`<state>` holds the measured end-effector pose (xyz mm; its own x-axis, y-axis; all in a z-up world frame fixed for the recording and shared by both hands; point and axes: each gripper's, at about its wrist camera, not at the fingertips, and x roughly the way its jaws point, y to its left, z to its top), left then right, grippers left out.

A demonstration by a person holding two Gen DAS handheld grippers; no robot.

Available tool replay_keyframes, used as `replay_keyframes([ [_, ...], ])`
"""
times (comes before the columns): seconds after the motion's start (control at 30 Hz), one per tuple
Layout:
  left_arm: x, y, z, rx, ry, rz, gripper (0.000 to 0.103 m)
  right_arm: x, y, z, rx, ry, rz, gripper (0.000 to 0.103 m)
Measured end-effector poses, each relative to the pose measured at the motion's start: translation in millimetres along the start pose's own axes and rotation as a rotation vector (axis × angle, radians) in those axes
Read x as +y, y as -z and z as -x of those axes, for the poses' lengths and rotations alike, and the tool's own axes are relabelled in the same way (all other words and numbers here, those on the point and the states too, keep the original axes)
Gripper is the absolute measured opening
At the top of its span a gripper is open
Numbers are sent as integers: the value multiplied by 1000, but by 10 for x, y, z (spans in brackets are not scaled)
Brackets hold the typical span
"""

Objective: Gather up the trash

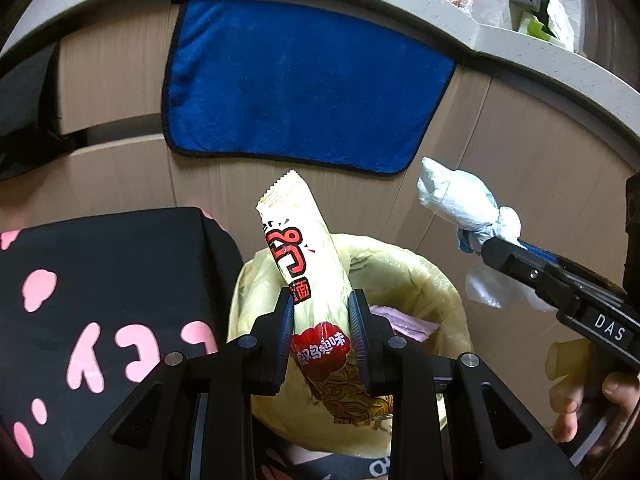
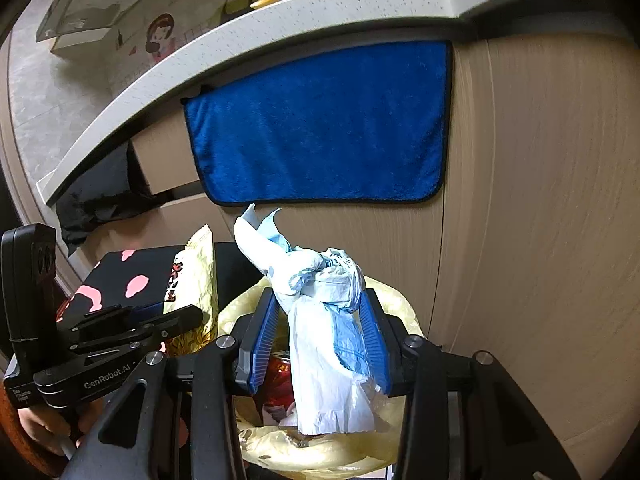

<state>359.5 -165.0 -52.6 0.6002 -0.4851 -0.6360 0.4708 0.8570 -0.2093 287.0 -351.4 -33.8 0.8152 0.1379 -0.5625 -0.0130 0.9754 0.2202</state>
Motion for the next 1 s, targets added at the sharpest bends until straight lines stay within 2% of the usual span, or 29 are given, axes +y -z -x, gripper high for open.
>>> replay_keyframes([
  [0.13,59,-10,-134,25,83,36,33,-8,18,-73,18,13,3,39],
  [0.2,68,-10,-184,38,81,33,44,-26,32,-108,26,20,-4,39],
  [0.23,85,-14,-194,36,86,37,56,-37,42,-120,31,22,-9,39],
  [0.37,165,-31,-133,5,114,75,67,-66,75,-194,49,25,-33,39],
  [0.5,245,-49,-4,-15,92,100,68,-38,97,-242,59,24,-39,39],
  [0.7,370,49,393,-44,6,115,68,99,118,-316,48,11,-5,42],
  [0.8,440,148,580,-36,-34,119,68,152,147,-394,56,25,13,53],
  [0.93,492,340,876,-26,-91,119,68,151,202,-372,77,33,-52,53],
  [1.0,517,445,1054,-41,-123,123,68,182,235,-286,68,31,-65,58],
])
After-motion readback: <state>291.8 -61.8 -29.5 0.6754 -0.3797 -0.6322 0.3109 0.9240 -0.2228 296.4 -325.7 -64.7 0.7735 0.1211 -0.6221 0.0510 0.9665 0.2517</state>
